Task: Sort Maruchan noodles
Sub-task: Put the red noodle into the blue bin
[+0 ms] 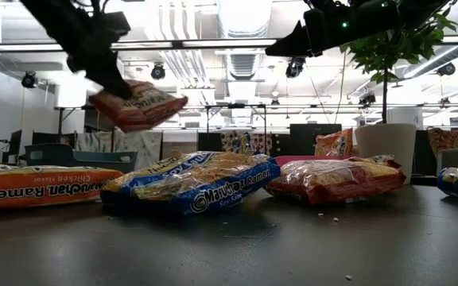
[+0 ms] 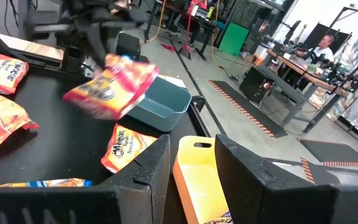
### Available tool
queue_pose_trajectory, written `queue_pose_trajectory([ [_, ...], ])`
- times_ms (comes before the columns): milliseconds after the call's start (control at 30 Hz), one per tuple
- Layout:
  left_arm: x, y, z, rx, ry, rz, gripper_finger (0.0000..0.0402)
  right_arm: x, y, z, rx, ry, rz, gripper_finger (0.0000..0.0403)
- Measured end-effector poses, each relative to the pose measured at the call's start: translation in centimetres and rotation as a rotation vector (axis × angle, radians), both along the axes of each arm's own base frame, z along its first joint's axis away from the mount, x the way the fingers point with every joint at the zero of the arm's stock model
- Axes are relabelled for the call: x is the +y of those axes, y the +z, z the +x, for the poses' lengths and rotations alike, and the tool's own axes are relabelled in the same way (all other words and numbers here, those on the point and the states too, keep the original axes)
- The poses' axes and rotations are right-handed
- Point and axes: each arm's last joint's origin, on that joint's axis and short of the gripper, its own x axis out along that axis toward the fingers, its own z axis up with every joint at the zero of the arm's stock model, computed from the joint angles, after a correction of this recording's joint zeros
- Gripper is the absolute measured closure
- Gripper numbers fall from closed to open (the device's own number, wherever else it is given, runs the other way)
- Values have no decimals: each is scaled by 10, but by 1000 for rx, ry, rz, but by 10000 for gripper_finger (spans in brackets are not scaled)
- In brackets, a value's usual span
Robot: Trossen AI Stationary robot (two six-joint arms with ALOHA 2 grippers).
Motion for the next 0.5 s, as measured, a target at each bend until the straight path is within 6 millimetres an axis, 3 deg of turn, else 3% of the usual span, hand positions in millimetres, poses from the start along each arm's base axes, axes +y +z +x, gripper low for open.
queue_pose_trajectory([
  [233, 8, 22, -4, 157, 122, 144, 401, 0, 0, 0, 0, 0, 0, 287],
  [500, 37, 17, -8, 285, 281, 182, 401, 0, 0, 0, 0, 0, 0, 287],
])
